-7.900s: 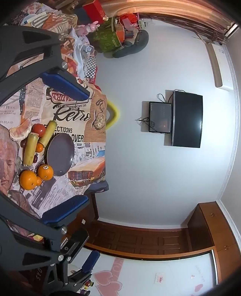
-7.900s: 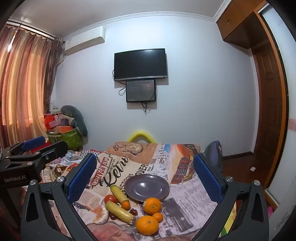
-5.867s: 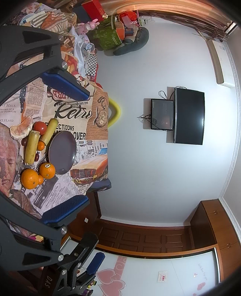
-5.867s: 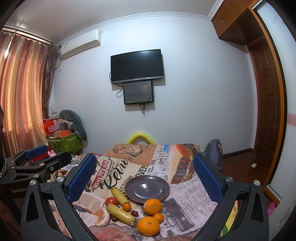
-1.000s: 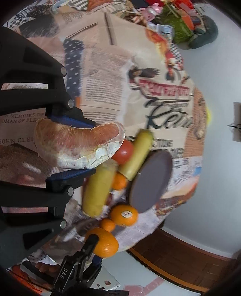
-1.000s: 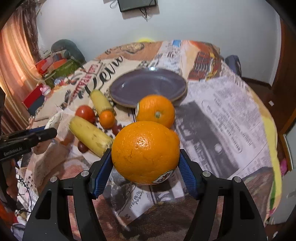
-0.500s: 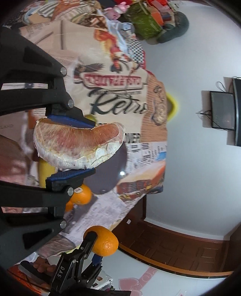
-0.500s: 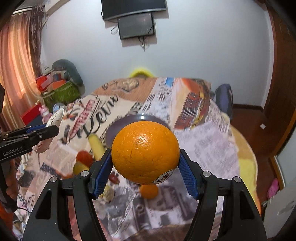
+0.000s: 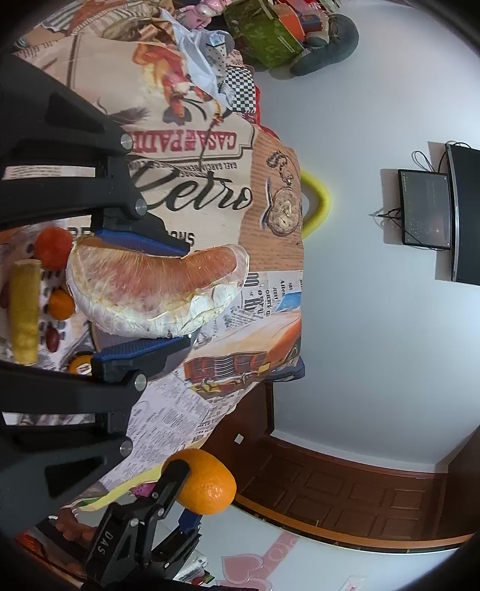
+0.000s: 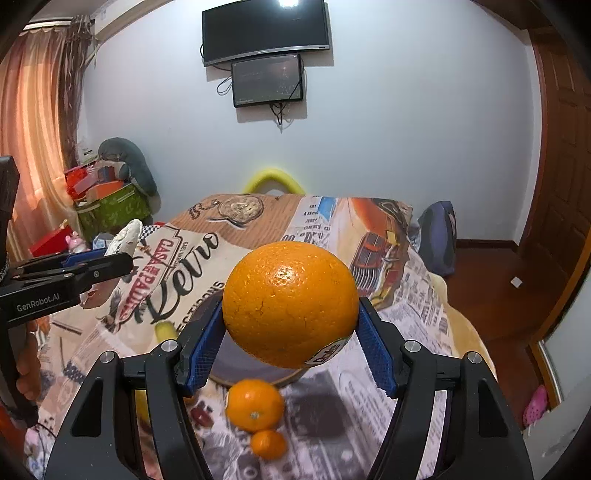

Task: Organize fruits
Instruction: 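Carry the pomelo segment in the left tool and the orange in the right tool over the dark plate, then lower and open the left tool on the plate while the right tool releases the orange beside it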

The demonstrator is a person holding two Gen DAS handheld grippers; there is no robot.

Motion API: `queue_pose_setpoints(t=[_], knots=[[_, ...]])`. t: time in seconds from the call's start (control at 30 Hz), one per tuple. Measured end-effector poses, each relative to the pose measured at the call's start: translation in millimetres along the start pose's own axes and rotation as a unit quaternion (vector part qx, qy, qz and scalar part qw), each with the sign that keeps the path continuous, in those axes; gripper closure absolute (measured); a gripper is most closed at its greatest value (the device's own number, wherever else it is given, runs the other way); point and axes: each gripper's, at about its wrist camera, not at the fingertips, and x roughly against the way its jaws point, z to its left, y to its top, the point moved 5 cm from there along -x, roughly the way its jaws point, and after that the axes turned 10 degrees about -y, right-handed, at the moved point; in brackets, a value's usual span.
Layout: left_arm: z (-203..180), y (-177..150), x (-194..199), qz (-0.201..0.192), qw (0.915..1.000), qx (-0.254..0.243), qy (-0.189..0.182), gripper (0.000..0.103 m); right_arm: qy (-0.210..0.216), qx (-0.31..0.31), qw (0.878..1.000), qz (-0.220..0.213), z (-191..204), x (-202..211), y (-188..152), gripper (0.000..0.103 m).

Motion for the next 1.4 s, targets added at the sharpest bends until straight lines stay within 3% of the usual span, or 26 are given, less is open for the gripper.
queue_pose_setpoints(t=[0.4, 0.73, 1.4], knots=[[13.2, 10.3, -55.4, 0.029, 0.9995, 0.006, 0.004, 0.061, 0.004, 0.006, 1.0, 0.011, -0.4, -44.0, 7.5, 0.037], [34.7, 10.9, -107.2, 0.062, 0.9975, 0.033, 0.003, 0.061, 0.014, 0.024, 0.998, 0.051, 6.5, -91.1, 1.6, 0.037], [58.1, -26.2, -189.0, 0.187, 0.982, 0.025, 0.003, 0.061, 0.039, 0.073, 0.984, 0.157, 30.7, -173.9, -31.2, 0.037]])
